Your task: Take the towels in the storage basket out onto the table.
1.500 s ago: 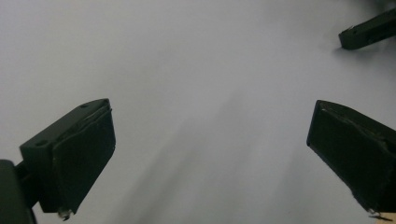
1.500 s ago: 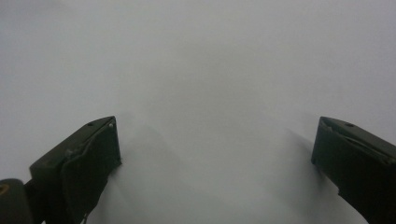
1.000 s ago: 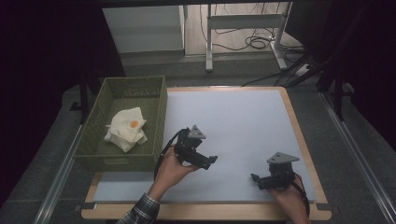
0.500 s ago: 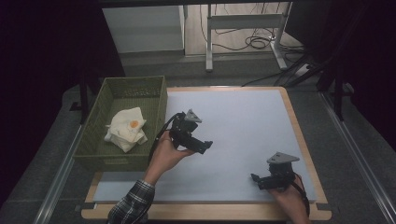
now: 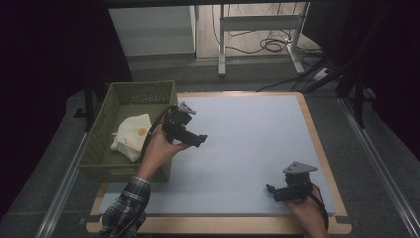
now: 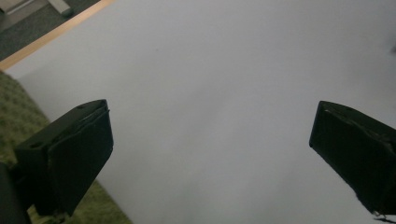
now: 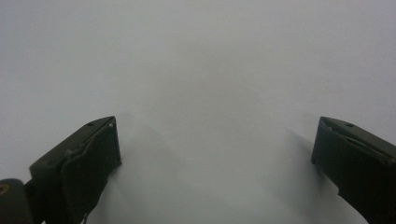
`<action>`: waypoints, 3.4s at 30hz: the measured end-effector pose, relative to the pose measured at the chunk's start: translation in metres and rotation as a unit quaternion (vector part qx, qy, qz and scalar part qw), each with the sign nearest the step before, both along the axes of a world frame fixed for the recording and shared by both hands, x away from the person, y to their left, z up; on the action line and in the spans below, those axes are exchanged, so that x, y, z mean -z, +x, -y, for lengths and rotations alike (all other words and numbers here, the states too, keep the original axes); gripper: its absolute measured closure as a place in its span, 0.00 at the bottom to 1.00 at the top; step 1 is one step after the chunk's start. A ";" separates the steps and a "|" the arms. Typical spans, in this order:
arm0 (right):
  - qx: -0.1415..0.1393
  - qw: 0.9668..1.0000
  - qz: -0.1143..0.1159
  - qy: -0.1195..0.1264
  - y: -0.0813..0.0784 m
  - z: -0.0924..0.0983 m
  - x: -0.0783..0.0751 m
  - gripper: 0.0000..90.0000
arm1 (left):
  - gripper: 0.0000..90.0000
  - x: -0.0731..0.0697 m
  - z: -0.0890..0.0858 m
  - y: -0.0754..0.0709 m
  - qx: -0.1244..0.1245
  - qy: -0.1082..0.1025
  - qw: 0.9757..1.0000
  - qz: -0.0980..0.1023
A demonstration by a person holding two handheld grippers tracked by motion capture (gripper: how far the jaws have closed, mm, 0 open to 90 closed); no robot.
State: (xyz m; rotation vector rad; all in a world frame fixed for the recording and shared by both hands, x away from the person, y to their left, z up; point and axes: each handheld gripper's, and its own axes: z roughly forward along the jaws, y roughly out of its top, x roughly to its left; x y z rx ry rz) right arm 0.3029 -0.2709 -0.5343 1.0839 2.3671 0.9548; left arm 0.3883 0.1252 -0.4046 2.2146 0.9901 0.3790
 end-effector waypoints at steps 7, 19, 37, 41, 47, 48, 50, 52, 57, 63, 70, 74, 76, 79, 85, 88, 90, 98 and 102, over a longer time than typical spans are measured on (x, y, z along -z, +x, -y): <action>0.000 1.000 0.000 0.000 0.000 0.000 0.000 0.01 | 0.00 -0.004 -0.028 0.010 -0.027 0.004 1.000 0.001; 0.000 1.000 0.000 0.000 0.000 0.000 0.000 0.01 | 0.01 -0.003 -0.089 0.024 -0.088 0.005 0.996 0.002; 0.000 1.000 0.000 0.000 0.000 0.000 0.000 0.01 | 0.00 0.048 -0.159 0.053 -0.169 0.041 0.982 -0.070; 0.000 1.000 0.000 0.000 0.000 0.000 0.000 0.01 | 0.00 0.073 -0.177 0.060 -0.195 0.053 0.972 -0.119; 0.000 1.000 0.000 0.000 0.000 0.000 0.000 0.01 | 0.00 0.091 -0.185 0.066 -0.218 0.074 0.959 -0.164; 0.000 1.000 0.000 0.001 0.000 0.000 0.000 0.01 | 0.00 0.093 -0.185 0.068 -0.219 0.085 0.956 -0.176; 0.000 1.000 0.000 0.000 0.000 0.000 0.000 0.01 | 0.00 0.097 -0.185 0.070 -0.224 0.091 0.952 -0.189; 0.000 1.000 0.000 0.000 0.000 0.000 0.000 0.01 | 0.00 0.102 -0.186 0.072 -0.231 0.103 0.946 -0.206; 0.000 1.000 0.000 0.000 0.000 0.000 0.000 0.01 | 0.01 0.109 -0.189 0.074 -0.245 0.096 0.933 -0.244; 0.000 1.000 0.000 0.000 0.000 0.000 0.000 0.01 | 0.33 0.106 -0.190 0.071 -0.231 0.059 0.933 -0.269; 0.000 1.000 0.000 0.000 0.000 0.000 0.000 0.01 | 0.83 0.101 -0.184 0.068 -0.178 0.042 0.945 -0.269; 0.000 1.000 0.000 0.000 0.000 0.000 0.000 0.01 | 0.86 0.098 -0.187 0.067 -0.186 0.032 0.944 -0.270; 0.000 1.000 0.000 0.000 0.000 0.000 0.000 0.01 | 0.86 0.094 -0.187 0.065 -0.187 0.031 0.947 -0.258; 0.000 1.000 0.000 0.000 0.000 0.000 0.000 0.01 | 0.85 0.088 -0.190 0.062 -0.194 0.017 0.952 -0.237; 0.000 1.000 0.000 0.000 0.000 0.000 0.000 0.01 | 0.85 0.077 -0.194 0.056 -0.198 -0.003 0.957 -0.211; 0.000 1.000 0.000 0.000 0.000 0.000 0.000 0.01 | 0.84 0.068 -0.194 0.050 -0.193 -0.012 0.962 -0.192; 0.000 1.000 0.000 0.000 0.000 0.000 0.000 0.01 | 0.84 0.061 -0.193 0.046 -0.189 -0.015 0.965 -0.178; 0.000 1.000 0.000 0.000 0.000 0.000 0.000 0.01 | 0.84 0.028 -0.195 0.029 -0.175 -0.042 0.974 -0.136; 0.000 1.000 0.000 0.000 0.000 0.000 0.000 0.01 | 0.84 0.017 -0.195 0.023 -0.170 -0.047 0.977 -0.123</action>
